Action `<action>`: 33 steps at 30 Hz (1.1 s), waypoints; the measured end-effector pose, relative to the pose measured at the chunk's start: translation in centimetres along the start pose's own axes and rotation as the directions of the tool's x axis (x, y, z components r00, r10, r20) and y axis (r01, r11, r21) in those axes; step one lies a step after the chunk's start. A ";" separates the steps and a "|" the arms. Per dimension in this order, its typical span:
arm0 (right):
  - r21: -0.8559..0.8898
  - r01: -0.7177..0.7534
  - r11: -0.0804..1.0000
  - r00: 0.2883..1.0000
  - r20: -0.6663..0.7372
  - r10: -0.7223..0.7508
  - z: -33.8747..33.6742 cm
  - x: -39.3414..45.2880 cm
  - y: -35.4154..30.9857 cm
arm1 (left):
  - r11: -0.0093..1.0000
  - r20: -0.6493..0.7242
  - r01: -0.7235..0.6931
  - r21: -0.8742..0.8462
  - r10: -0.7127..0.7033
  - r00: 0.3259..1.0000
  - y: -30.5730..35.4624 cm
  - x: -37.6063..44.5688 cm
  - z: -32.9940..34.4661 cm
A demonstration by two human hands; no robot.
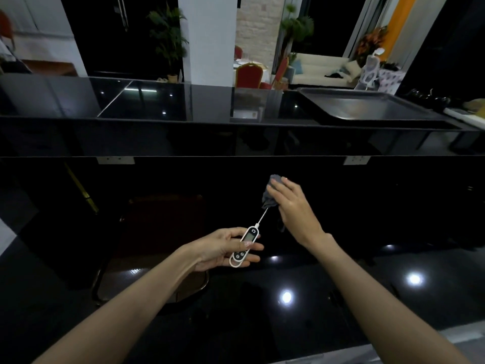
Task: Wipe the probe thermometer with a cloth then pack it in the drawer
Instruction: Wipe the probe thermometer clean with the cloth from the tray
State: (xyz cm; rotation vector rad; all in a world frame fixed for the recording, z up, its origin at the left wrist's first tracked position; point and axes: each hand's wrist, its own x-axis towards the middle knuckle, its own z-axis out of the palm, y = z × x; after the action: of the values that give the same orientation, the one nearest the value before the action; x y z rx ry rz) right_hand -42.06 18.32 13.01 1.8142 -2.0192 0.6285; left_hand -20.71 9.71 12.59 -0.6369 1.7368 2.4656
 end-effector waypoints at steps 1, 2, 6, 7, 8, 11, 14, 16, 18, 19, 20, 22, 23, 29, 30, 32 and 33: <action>0.026 0.019 0.999 1.000 0.003 -0.019 0.3 -0.6 -0.7 | 1.000 -0.012 -0.005 -0.006 0.005 1.000 -0.1 0.2 0.1; 0.063 0.036 0.997 0.999 0.015 -0.037 0.6 -1.2 -1.4 | 1.000 -0.027 -0.011 -0.015 0.010 1.000 -0.2 0.3 0.2; 0.256 0.126 0.959 0.980 0.120 -0.160 0.3 -3.0 -3.1 | 0.999 -0.105 -0.047 -0.003 0.046 0.993 -0.9 0.5 0.1; 0.283 0.144 0.948 0.976 0.118 -0.183 -0.1 -2.7 -2.9 | 0.998 -0.126 -0.057 0.015 0.058 0.990 -1.0 0.5 0.0; 0.286 0.151 0.946 0.979 0.086 -0.182 -0.5 -2.2 -2.6 | 0.997 -0.145 -0.065 0.034 0.069 0.987 -1.1 0.5 0.0; 0.124 0.040 0.991 0.997 -0.076 -0.031 -1.4 -0.5 -1.1 | 0.983 -0.204 -0.091 0.158 0.122 0.971 -0.8 0.7 0.5; -0.139 -0.103 0.985 0.994 -0.046 0.097 -1.2 0.3 -0.2 | 0.870 -0.308 -0.123 0.477 0.297 0.904 -1.0 1.4 0.9; -0.173 -0.073 0.982 0.997 0.013 0.076 -0.6 0.3 -0.4 | 0.744 -0.407 -0.051 0.666 0.420 0.811 -1.7 2.0 1.1; -0.160 0.006 0.987 0.997 0.076 0.007 0.3 -0.2 -1.5 | 0.687 -0.480 0.018 0.726 0.488 0.729 -2.2 2.3 1.6; -0.146 0.036 0.989 0.994 0.109 -0.020 0.8 -0.6 -2.2 | 0.667 -0.492 0.033 0.744 0.514 0.703 -2.4 2.3 1.9; -0.122 0.054 0.991 0.990 0.136 -0.037 1.2 -1.1 -3.0 | 0.640 -0.487 0.040 0.768 0.541 0.686 -2.5 2.4 2.1; -0.065 0.056 0.996 0.986 0.160 -0.045 2.0 -2.0 -4.3 | 0.597 -0.473 0.048 0.801 0.582 0.662 -2.8 2.6 2.1; -0.030 0.053 0.998 0.986 0.160 -0.048 2.2 -2.3 -4.7 | 0.603 -0.485 0.058 0.795 0.576 0.658 -2.9 2.7 2.1; 0.199 0.123 0.972 0.980 0.127 -0.150 1.7 -2.7 -3.5 | 0.976 -0.442 -0.191 0.103 0.217 0.871 -2.6 2.2 2.1; 0.213 0.114 0.970 0.984 0.110 -0.140 1.5 -2.6 -3.4 | 0.977 -0.386 -0.206 -0.059 0.168 0.907 -2.2 2.0 2.2; 0.240 0.106 0.965 0.988 0.086 -0.130 1.0 -2.5 -3.3 | 0.950 -0.297 -0.198 -0.241 0.122 0.947 -1.8 1.6 2.1; 0.255 0.117 0.960 0.987 0.076 -0.140 0.7 -2.6 -3.2 | 0.941 -0.259 -0.184 -0.285 0.109 0.960 -1.7 1.5 2.1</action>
State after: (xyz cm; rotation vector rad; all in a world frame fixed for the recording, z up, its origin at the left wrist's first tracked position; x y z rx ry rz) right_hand -38.60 19.82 11.29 2.1375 -1.9314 0.8032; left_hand -22.21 11.96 11.12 -0.8946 1.5311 2.9055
